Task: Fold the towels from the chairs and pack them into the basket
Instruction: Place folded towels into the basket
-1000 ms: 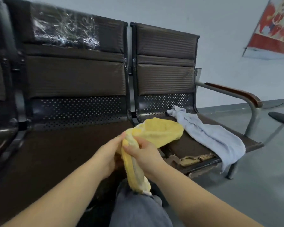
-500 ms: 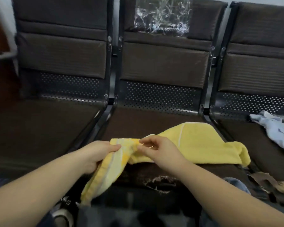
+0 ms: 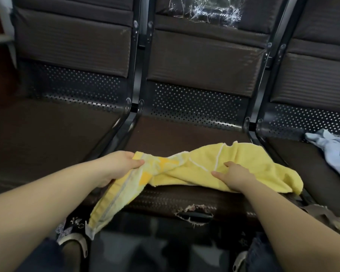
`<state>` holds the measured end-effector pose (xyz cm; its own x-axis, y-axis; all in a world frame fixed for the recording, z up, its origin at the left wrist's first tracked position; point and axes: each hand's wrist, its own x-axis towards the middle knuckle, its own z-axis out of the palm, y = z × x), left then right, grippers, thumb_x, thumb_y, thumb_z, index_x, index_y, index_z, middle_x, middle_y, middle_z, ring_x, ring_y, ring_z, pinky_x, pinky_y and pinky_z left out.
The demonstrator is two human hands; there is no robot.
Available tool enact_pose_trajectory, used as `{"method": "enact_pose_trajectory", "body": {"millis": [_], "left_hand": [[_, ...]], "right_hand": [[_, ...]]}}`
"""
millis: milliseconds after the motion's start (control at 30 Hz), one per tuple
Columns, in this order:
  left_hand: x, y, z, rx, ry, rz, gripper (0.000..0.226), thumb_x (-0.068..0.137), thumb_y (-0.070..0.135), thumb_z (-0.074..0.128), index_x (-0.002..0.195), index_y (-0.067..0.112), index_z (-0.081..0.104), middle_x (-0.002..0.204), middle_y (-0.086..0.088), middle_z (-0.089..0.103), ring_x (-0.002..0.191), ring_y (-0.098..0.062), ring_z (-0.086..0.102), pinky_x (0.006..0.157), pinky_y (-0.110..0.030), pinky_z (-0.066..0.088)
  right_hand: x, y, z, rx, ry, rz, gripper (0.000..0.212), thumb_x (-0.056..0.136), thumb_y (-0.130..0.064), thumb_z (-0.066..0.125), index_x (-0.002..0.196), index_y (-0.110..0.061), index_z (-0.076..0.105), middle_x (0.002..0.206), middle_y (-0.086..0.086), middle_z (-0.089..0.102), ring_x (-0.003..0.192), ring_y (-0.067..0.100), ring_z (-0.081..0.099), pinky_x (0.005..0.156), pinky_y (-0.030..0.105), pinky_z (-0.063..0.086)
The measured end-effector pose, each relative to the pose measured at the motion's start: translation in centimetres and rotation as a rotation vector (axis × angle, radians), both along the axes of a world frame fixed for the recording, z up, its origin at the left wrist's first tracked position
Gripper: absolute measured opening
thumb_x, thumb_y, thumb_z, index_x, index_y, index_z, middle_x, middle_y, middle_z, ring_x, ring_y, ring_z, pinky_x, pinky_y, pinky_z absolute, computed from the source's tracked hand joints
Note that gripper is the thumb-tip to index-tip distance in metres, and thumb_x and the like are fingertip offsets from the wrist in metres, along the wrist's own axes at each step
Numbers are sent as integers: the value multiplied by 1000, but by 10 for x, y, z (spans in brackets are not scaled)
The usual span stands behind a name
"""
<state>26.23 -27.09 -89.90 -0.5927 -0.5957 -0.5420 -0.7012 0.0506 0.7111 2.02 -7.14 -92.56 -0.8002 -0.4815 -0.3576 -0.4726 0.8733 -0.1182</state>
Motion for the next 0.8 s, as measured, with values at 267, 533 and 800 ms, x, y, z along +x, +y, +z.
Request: {"method": "enact_pose_trajectory", "body": {"millis": [267, 533, 800], "left_hand": [[28, 1, 6, -352, -6, -75, 37, 97, 39, 48, 121, 13, 59, 120, -5, 63, 109, -23, 59, 92, -37, 45], [58, 8, 27, -205, 26, -173, 23, 95, 44, 50, 97, 28, 67, 102, 4, 69, 102, -19, 63, 98, -42, 46], [76, 39, 47, 89, 65, -471, 22, 95, 38, 50, 91, 25, 67, 90, 2, 71, 84, -14, 65, 85, -37, 51]], "right_hand": [[69, -9, 35, -137, -97, 187, 50, 98, -40, 46, 140, -13, 41, 116, 7, 63, 111, 26, 56, 86, 29, 42], [147, 14, 57, -195, -935, 202, 17, 89, -29, 58, 103, -19, 63, 105, 2, 68, 99, 21, 64, 92, 37, 52], [139, 33, 79, -67, -813, 389, 42, 81, -56, 60, 101, -19, 61, 96, -2, 68, 87, 12, 66, 74, 28, 55]]}}
